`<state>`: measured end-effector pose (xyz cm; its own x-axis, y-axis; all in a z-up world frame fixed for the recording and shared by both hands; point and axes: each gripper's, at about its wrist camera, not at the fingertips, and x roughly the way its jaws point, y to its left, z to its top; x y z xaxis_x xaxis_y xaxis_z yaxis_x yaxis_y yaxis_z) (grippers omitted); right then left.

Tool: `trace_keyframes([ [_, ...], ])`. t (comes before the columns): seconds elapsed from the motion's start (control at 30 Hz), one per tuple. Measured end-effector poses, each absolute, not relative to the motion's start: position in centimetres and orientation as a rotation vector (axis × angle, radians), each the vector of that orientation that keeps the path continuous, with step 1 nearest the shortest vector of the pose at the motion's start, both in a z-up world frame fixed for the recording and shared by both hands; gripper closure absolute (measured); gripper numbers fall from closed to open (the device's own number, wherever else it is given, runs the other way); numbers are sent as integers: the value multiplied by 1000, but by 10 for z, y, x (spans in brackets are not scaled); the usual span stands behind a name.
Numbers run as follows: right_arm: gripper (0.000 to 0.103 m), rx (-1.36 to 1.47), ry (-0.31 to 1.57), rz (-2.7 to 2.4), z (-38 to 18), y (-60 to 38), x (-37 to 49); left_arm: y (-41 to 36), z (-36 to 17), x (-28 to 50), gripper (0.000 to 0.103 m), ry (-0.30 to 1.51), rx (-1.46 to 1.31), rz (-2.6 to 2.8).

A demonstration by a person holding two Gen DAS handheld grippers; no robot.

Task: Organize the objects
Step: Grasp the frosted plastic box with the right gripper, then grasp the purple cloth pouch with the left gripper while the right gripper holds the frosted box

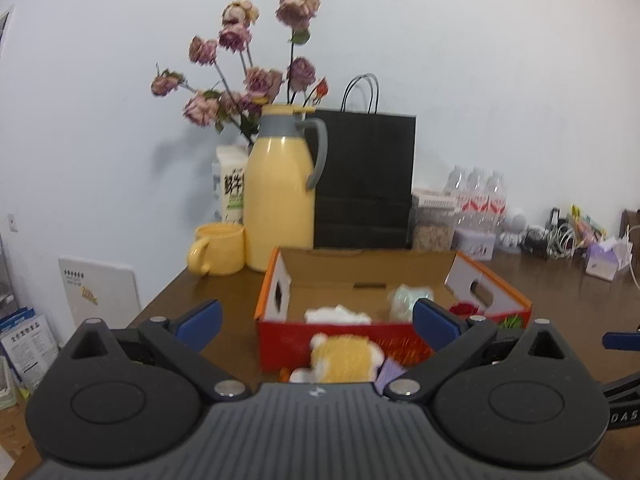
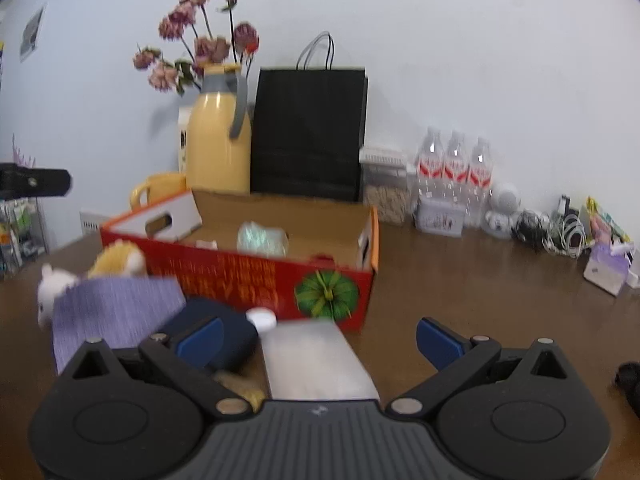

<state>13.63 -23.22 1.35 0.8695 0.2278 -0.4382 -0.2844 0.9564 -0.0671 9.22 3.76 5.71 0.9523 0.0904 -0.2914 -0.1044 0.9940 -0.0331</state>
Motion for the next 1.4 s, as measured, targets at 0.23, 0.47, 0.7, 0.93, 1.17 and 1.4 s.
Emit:
trace_keyframes([
  [0.23, 0, -138, 520, 267, -5, -240, 139, 51, 35, 77, 0, 382, -43, 116],
  [0.47, 0, -169, 574, 282, -11, -235, 163, 66, 24, 61, 0, 410, -60, 145],
  [0.7, 0, -117, 604, 326, -13, -230, 191, 74, 27, 54, 0, 405, -69, 168],
  [0.93, 17, -112, 620, 302, -20, -228, 197, 74, 25, 55, 0, 412, -68, 165],
  [1.17, 38, -78, 613, 337, -21, -231, 195, 72, 22, 57, 0, 420, -65, 161],
  [1.4, 38, -78, 549, 311, -15, -233, 183, 74, 19, 60, 0, 433, -69, 170],
])
